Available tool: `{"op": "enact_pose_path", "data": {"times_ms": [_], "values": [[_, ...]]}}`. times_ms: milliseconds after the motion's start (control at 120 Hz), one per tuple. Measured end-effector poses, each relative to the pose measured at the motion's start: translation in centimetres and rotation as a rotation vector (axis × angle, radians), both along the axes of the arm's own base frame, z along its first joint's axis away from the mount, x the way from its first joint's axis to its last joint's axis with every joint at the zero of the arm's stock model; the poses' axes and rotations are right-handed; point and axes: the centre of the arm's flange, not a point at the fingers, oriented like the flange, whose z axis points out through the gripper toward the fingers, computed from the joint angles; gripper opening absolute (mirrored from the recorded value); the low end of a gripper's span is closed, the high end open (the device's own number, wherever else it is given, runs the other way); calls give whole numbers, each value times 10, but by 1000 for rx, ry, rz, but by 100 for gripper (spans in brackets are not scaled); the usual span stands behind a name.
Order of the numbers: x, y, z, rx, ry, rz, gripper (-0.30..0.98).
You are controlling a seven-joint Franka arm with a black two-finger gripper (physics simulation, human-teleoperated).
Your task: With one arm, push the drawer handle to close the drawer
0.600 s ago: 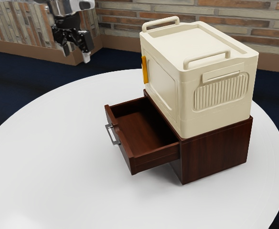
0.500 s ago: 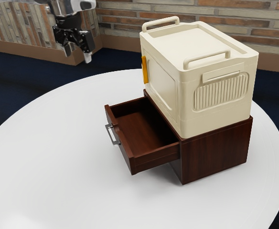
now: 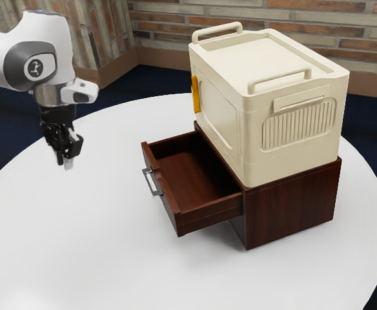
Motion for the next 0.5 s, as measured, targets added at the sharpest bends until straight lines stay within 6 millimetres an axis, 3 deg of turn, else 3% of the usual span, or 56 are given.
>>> {"op": "enact_pose_path", "data": {"times_ms": [108,208,500], "values": [[4,-2,-50,-19,-18,-101,0],[11,-15,-75,-39,-60,-198,-4],[43,-35,-113,-68,-161,-372,-9]]}}
